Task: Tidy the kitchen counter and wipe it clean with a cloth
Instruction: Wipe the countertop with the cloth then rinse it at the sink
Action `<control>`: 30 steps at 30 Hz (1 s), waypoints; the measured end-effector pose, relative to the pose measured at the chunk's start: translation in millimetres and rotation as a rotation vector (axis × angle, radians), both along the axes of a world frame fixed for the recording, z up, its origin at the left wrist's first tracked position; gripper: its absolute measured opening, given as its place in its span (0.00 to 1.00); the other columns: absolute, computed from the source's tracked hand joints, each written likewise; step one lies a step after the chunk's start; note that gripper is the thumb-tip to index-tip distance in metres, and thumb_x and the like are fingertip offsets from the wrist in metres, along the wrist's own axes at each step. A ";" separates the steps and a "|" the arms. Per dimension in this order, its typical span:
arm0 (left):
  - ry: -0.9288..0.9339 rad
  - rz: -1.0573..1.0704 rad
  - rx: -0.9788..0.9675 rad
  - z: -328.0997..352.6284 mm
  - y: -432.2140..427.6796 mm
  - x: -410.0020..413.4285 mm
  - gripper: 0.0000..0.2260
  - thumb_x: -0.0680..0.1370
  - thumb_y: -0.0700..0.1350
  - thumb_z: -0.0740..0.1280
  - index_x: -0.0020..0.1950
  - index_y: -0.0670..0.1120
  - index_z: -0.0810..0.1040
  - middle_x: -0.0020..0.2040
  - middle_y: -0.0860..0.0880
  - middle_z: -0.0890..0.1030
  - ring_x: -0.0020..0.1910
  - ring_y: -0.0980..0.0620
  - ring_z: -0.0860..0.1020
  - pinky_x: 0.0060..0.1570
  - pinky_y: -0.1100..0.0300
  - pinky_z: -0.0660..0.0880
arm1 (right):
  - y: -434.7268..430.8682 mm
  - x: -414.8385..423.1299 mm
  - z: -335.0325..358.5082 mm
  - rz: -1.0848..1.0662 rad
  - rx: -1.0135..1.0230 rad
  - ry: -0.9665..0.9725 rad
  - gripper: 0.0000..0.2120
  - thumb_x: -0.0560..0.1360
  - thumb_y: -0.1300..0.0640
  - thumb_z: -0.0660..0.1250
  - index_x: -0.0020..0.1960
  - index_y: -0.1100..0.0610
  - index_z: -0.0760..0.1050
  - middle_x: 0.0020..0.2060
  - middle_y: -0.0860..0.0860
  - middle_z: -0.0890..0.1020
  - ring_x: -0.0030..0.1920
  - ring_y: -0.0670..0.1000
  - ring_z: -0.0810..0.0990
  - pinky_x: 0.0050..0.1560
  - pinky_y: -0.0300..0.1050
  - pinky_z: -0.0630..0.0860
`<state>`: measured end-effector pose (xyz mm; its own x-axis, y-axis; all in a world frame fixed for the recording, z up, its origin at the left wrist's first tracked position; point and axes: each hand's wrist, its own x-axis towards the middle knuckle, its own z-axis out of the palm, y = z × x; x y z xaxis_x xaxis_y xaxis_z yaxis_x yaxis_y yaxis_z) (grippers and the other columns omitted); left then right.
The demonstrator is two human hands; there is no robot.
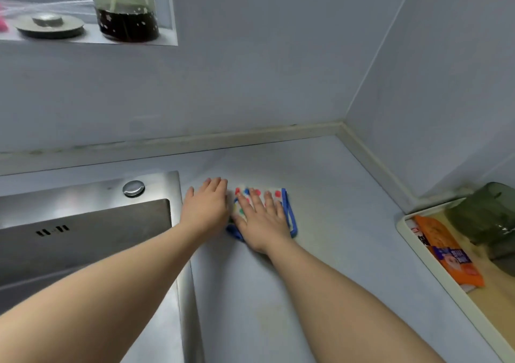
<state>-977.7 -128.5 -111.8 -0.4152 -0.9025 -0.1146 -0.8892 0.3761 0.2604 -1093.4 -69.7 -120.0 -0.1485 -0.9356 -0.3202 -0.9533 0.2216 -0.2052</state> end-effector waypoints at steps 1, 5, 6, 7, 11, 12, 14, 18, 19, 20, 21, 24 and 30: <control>-0.022 -0.008 0.008 -2.6 -6.8 -4.4 0.20 0.81 0.46 0.50 0.74 0.45 0.60 0.75 0.49 0.61 0.75 0.50 0.58 0.69 0.49 0.56 | -10.6 -7.1 -0.5 -0.005 -0.005 0.004 0.27 0.81 0.43 0.46 0.77 0.44 0.41 0.77 0.46 0.42 0.77 0.55 0.39 0.74 0.54 0.37; -0.083 -0.023 -0.080 -15.3 -13.2 -11.2 0.26 0.77 0.51 0.41 0.68 0.44 0.66 0.71 0.47 0.67 0.70 0.47 0.63 0.60 0.50 0.62 | -47.9 -38.4 -4.5 -0.046 0.000 0.043 0.28 0.81 0.42 0.47 0.77 0.44 0.41 0.78 0.47 0.43 0.77 0.55 0.41 0.74 0.54 0.39; -0.083 -0.012 -0.094 -18.5 -11.6 -11.4 0.25 0.78 0.50 0.42 0.71 0.44 0.63 0.73 0.48 0.64 0.72 0.46 0.61 0.63 0.50 0.60 | -52.7 -48.8 -4.6 -0.064 -0.002 0.059 0.28 0.81 0.42 0.47 0.77 0.43 0.41 0.78 0.47 0.43 0.77 0.55 0.41 0.74 0.54 0.40; -0.090 -0.005 -0.098 -23.1 -10.9 -10.3 0.24 0.80 0.49 0.43 0.73 0.44 0.61 0.74 0.48 0.62 0.74 0.46 0.58 0.66 0.49 0.58 | -55.1 -60.5 -5.8 -0.095 -0.003 0.075 0.28 0.81 0.42 0.47 0.77 0.43 0.41 0.78 0.47 0.43 0.77 0.55 0.42 0.74 0.55 0.40; -0.084 -0.023 -0.074 -25.2 -16.7 -9.9 0.23 0.81 0.52 0.50 0.75 0.46 0.57 0.76 0.50 0.59 0.75 0.47 0.55 0.70 0.47 0.56 | -41.7 -116.2 -1.2 -0.385 0.037 0.083 0.27 0.81 0.42 0.45 0.77 0.43 0.40 0.78 0.47 0.42 0.77 0.55 0.41 0.75 0.56 0.40; -0.079 -0.024 -0.054 -23.7 -16.7 -11.2 0.24 0.81 0.53 0.51 0.75 0.46 0.56 0.76 0.49 0.58 0.76 0.46 0.54 0.71 0.46 0.54 | -36.0 -122.3 0.4 -0.446 0.050 0.092 0.27 0.81 0.42 0.45 0.77 0.43 0.40 0.78 0.47 0.42 0.77 0.55 0.40 0.75 0.57 0.40; -0.067 -0.017 -0.022 -23.5 -14.4 -14.6 0.25 0.81 0.54 0.51 0.76 0.47 0.54 0.76 0.49 0.56 0.76 0.46 0.51 0.73 0.44 0.51 | -30.4 -112.3 -0.1 -0.475 0.043 0.104 0.28 0.80 0.41 0.46 0.77 0.44 0.40 0.78 0.48 0.42 0.77 0.56 0.40 0.75 0.58 0.39; -0.059 -0.004 -0.028 -21.6 -11.9 -14.1 0.26 0.81 0.55 0.52 0.77 0.48 0.54 0.77 0.49 0.55 0.77 0.46 0.50 0.73 0.45 0.49 | -31.0 -41.2 -5.7 -0.163 -0.025 0.070 0.28 0.80 0.42 0.48 0.77 0.42 0.40 0.78 0.46 0.43 0.77 0.56 0.40 0.74 0.59 0.39; -0.062 -0.005 -0.033 -21.1 -11.1 -13.1 0.26 0.81 0.55 0.52 0.77 0.48 0.54 0.77 0.49 0.55 0.77 0.46 0.50 0.73 0.45 0.50 | -29.9 -30.1 -5.0 -0.114 -0.026 0.062 0.28 0.80 0.41 0.48 0.76 0.41 0.40 0.77 0.46 0.43 0.77 0.55 0.40 0.74 0.58 0.38; -0.064 -0.008 -0.034 -21.0 -10.2 -12.2 0.26 0.81 0.56 0.52 0.77 0.48 0.54 0.78 0.49 0.54 0.77 0.46 0.50 0.73 0.45 0.50 | -28.7 -28.1 -4.4 -0.097 -0.019 0.059 0.28 0.80 0.41 0.48 0.76 0.41 0.40 0.77 0.45 0.42 0.77 0.54 0.40 0.74 0.58 0.38; -0.070 -0.016 -0.031 -20.2 -9.4 -11.0 0.26 0.81 0.56 0.51 0.77 0.49 0.53 0.78 0.49 0.54 0.77 0.46 0.50 0.73 0.46 0.50 | -26.2 -33.3 -3.9 -0.108 -0.013 0.062 0.28 0.80 0.41 0.48 0.76 0.40 0.40 0.77 0.45 0.42 0.77 0.54 0.40 0.74 0.58 0.38; -0.086 -0.040 0.008 -18.3 -11.4 -10.0 0.26 0.81 0.57 0.50 0.77 0.49 0.51 0.78 0.49 0.52 0.77 0.46 0.48 0.74 0.46 0.48 | -5.6 -76.6 -3.4 -0.271 0.029 0.116 0.28 0.80 0.40 0.47 0.76 0.40 0.40 0.77 0.44 0.42 0.77 0.52 0.41 0.73 0.61 0.40; -0.127 -0.057 0.025 -19.2 -12.6 -10.7 0.27 0.82 0.57 0.48 0.78 0.48 0.49 0.78 0.49 0.50 0.77 0.46 0.46 0.74 0.45 0.48 | 23.7 -111.1 1.9 -0.546 0.080 0.089 0.28 0.80 0.40 0.44 0.76 0.42 0.39 0.77 0.46 0.40 0.77 0.54 0.38 0.71 0.68 0.40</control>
<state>-988.5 -141.0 -131.0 -0.4465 -0.8740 -0.1916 -0.8930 0.4217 0.1574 -1204.5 -46.0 -118.1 -0.6345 -0.6887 -0.3510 -0.7087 0.6996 -0.0915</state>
